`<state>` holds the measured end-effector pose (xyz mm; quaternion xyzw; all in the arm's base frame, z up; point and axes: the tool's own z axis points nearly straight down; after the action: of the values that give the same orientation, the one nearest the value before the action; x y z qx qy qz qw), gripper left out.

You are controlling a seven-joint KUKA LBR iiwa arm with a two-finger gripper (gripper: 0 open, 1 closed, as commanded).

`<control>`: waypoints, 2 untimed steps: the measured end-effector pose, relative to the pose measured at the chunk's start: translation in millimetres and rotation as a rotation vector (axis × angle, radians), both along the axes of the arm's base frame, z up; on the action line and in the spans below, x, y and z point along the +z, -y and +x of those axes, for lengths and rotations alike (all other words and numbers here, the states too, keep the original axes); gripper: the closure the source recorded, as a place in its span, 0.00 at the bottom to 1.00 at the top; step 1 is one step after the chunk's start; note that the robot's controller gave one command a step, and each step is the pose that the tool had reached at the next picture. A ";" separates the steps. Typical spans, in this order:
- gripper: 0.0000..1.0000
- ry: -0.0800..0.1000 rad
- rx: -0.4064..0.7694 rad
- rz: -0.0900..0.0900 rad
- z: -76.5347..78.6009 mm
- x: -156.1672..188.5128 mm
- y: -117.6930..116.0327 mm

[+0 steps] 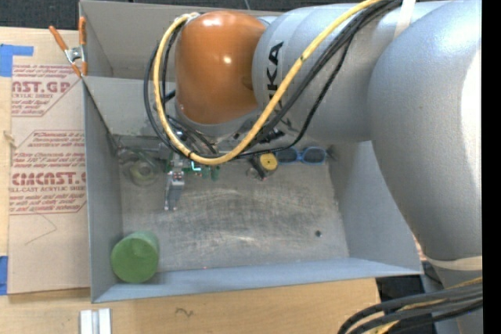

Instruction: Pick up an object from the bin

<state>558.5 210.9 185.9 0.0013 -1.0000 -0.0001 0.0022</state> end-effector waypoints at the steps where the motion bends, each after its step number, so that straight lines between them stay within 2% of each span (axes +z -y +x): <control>1: 0.00 0.000 0.517 0.002 -49.7 -67.7 -26.8; 2: 0.00 0.002 0.658 0.001 -58.3 -113.0 -32.2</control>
Offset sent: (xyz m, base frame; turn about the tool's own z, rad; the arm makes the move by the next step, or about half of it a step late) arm -0.0478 0.0258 -0.0654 -0.5141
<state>500.2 243.1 72.9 0.3241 -0.9460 0.0003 0.0012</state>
